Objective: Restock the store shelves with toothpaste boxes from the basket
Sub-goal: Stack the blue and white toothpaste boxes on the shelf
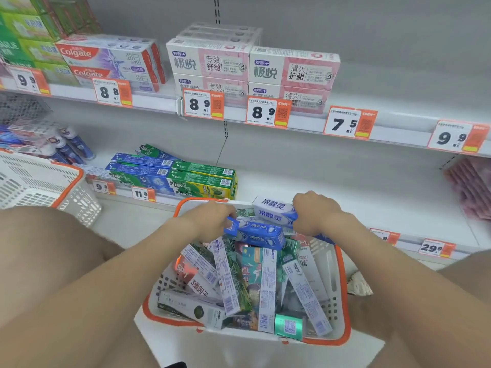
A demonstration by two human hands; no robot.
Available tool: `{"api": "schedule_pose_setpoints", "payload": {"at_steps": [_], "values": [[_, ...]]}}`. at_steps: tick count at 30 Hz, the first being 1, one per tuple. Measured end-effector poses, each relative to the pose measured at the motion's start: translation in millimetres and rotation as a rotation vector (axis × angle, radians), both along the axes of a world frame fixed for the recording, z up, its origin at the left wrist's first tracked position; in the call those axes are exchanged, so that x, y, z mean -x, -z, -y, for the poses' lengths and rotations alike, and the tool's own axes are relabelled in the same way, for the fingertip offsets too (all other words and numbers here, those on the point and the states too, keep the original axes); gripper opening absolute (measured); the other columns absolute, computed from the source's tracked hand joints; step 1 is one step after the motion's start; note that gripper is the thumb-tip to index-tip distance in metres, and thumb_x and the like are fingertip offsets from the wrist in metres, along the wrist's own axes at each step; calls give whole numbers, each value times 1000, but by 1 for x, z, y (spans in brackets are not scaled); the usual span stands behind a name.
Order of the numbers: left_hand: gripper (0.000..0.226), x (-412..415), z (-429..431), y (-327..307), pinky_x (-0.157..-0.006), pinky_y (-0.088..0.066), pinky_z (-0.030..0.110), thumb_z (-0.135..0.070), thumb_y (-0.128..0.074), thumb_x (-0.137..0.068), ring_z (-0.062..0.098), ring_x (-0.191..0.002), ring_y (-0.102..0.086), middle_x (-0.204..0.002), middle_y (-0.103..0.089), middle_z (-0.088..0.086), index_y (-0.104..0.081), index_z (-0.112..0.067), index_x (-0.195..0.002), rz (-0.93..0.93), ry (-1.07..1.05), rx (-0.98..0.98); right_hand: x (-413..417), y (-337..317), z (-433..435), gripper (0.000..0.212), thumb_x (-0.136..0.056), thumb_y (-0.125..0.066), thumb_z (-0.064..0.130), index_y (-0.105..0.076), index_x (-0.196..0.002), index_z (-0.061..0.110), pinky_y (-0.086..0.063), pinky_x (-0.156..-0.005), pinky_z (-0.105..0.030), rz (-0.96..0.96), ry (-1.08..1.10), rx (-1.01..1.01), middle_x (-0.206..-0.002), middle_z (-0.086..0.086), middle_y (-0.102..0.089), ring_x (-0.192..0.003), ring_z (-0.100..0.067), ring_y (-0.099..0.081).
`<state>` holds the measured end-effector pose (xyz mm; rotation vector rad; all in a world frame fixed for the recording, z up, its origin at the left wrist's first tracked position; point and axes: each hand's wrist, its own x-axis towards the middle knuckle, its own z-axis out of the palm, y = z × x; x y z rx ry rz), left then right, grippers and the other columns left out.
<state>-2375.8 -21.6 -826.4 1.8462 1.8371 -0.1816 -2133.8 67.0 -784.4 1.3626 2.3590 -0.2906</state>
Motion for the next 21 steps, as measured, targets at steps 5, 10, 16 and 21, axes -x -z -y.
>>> {"api": "schedule_pose_setpoints", "payload": {"at_steps": [5, 10, 16, 21], "values": [[31, -32, -9, -25, -82, -50, 33, -27, -50, -110, 6, -70, -64, -77, -66, -5, -64, -17, -135, 223, 9, -23, 12, -38, 3, 26, -91, -61, 23, -41, -77, 16, -43, -66, -32, -79, 33, -62, -82, -3, -49, -79, -31, -56], [29, -56, -29, -57, -68, -63, 35, -18, -42, -110, 17, -62, -76, -70, -69, 9, -58, -15, -134, 468, -163, -86, 10, -81, -3, 21, -94, -58, 25, -43, -84, 14, -43, -70, -34, -145, 139, -28, -82, -3, -45, -86, -33, -55], [36, -59, -47, -89, -58, -55, 29, -12, -33, -110, 17, -62, -68, -107, -73, 26, -58, -11, -135, 676, -395, -155, -28, -121, -13, 21, -95, -54, 20, -52, -78, 8, -36, -55, -29, -298, 323, -22, -76, -11, -57, -64, -23, -52], [35, -75, -69, -102, -62, -56, 33, -15, -31, -111, 19, -63, -69, -93, -76, 24, -60, -17, -130, 660, -395, -236, -64, -146, -19, 27, -94, -59, 30, -52, -77, 10, -36, -55, -29, -388, 473, 18, -70, -12, -59, -59, -24, -54]]}}
